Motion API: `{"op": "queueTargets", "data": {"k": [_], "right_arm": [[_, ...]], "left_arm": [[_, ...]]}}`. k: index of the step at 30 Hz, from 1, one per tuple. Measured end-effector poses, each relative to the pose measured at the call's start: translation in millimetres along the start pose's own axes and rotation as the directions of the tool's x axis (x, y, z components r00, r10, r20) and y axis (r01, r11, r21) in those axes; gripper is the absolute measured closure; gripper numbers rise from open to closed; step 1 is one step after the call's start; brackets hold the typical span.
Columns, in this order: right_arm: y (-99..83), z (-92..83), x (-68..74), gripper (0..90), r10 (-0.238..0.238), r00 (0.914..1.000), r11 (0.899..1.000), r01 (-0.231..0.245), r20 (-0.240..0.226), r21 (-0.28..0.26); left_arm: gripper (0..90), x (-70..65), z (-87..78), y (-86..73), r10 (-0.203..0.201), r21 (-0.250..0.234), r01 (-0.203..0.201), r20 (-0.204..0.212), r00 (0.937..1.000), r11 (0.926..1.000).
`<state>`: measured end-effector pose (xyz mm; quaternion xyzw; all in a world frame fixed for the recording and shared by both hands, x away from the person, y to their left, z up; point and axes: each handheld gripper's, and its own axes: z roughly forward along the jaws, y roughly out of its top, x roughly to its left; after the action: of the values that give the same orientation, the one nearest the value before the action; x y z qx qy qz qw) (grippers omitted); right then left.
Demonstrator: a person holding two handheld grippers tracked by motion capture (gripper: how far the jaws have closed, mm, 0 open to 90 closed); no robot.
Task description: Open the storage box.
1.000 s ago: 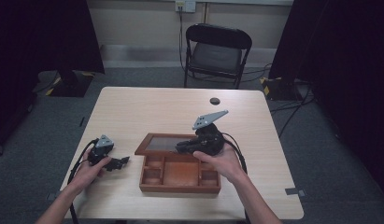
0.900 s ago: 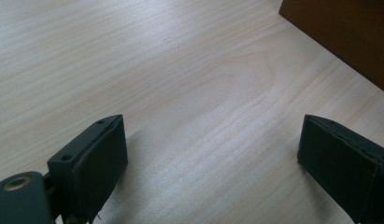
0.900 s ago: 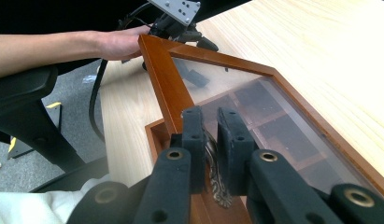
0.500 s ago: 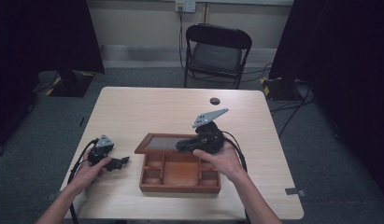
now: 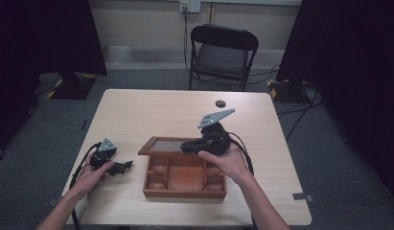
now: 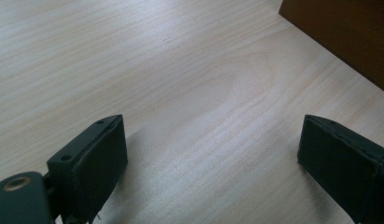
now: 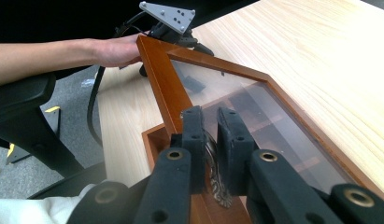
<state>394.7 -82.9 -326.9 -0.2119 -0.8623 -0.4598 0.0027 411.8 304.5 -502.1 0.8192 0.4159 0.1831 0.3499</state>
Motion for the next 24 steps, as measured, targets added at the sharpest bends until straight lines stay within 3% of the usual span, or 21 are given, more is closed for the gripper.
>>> {"op": "queueTargets", "data": {"k": [24], "right_arm": [[8.0, -2.5, -4.6, 82.1, 0.015, 0.9999, 1.000, -0.015, 0.005, -0.001]], "left_arm": [[7.4, 0.5, 0.1, 0.2, 0.006, 0.001, -0.006, 0.000, 1.0000, 1.0000]]}}
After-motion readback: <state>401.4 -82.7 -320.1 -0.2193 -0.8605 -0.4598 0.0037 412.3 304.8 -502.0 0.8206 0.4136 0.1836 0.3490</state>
